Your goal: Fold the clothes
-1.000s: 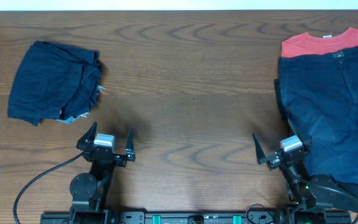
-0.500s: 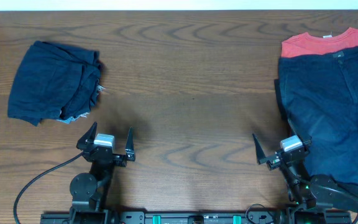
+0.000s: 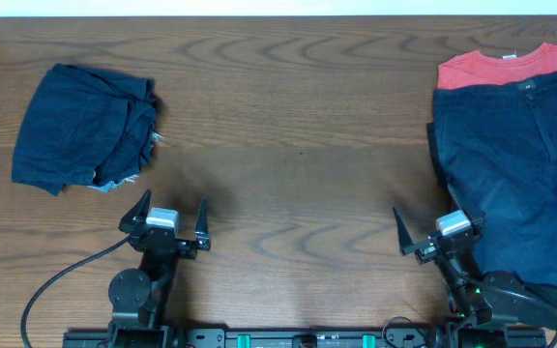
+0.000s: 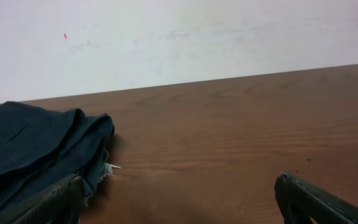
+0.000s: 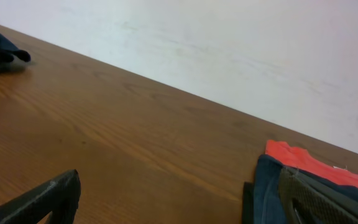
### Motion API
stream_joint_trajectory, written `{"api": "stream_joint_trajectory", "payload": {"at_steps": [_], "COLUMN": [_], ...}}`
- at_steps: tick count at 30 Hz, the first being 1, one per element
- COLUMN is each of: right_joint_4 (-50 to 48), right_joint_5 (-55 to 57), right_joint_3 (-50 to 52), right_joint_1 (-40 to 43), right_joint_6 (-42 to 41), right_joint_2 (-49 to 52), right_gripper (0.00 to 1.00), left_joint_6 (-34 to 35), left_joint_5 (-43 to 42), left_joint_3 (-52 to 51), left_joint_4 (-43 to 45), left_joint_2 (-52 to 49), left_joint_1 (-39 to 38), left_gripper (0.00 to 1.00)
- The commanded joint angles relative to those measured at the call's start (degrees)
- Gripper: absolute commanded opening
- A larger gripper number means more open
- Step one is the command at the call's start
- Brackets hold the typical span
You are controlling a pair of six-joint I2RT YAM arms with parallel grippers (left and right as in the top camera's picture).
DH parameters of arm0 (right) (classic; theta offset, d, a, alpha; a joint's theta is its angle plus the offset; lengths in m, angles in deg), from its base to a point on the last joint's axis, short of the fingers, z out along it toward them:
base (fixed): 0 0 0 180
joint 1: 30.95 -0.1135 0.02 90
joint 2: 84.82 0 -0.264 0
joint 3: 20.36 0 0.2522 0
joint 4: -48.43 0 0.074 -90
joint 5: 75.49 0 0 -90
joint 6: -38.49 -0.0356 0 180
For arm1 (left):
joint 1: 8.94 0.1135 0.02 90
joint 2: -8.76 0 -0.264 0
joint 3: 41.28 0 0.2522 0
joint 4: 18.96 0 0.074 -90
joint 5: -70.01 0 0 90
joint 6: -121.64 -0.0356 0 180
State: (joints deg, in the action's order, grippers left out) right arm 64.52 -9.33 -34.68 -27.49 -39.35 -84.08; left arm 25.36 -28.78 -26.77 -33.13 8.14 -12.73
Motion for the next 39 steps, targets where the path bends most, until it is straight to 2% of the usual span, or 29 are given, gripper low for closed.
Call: {"api": "stream_joint_trajectory", "payload": {"at_steps": [1, 9, 13, 17, 19, 23, 26, 30, 39], "right_joint_4": [-0.2, -1.6, -2.0, -7.9, -7.9, -1.2, 6.6, 16.9, 35.7], "right_joint_5": [-0.4, -1.2, -2.9, -3.2, -3.1, 0.0, 2.5, 3.8, 7.1], "right_joint_3": [0.2, 0.2, 0.2, -0.2, -2.0, -8.8, -16.5, -28.9, -58.5], "right_joint_1": [-0.9, -0.9, -0.9, -0.9, -0.9, -0.9, -0.9, -0.9, 0.6], "right_joint_6": [0.1, 0.1, 0.0, -6.9, -8.9, -10.2, -10.2, -10.2, -10.2], "right_joint_2": [-0.3, -0.3, -0.3, -0.3, -0.3, 2.6, 9.2, 22.9, 62.2], "right_gripper": [0.99, 0.99, 0.99, 0.99, 0.99, 0.99, 0.99, 0.99, 0.99], "left_joint_6": [-1.2, -0.9, -0.6, 1.2, 3.3, 4.0, 4.0, 4.0, 4.0], "left_joint_5": [-1.0, -1.5, -6.3, -7.2, -7.2, -7.0, -6.0, -4.9, -4.9], "left_joint_3": [-0.5, -0.5, -0.5, 1.2, 3.8, 12.8, 21.8, 36.4, 67.9], "left_joint_4": [-1.6, -0.8, 3.5, 11.6, 11.4, 3.0, -4.4, -15.0, -39.7], "left_joint_2": [0.0, 0.0, 0.0, 0.0, -0.4, -5.4, -13.0, -27.4, -59.2], "left_joint_1": [0.2, 0.2, 0.2, 0.2, 0.2, 0.2, 0.2, 0.2, 0.2], "left_gripper": [0.98, 0.98, 0.98, 0.98, 0.98, 0.98, 0.98, 0.98, 0.98]}}
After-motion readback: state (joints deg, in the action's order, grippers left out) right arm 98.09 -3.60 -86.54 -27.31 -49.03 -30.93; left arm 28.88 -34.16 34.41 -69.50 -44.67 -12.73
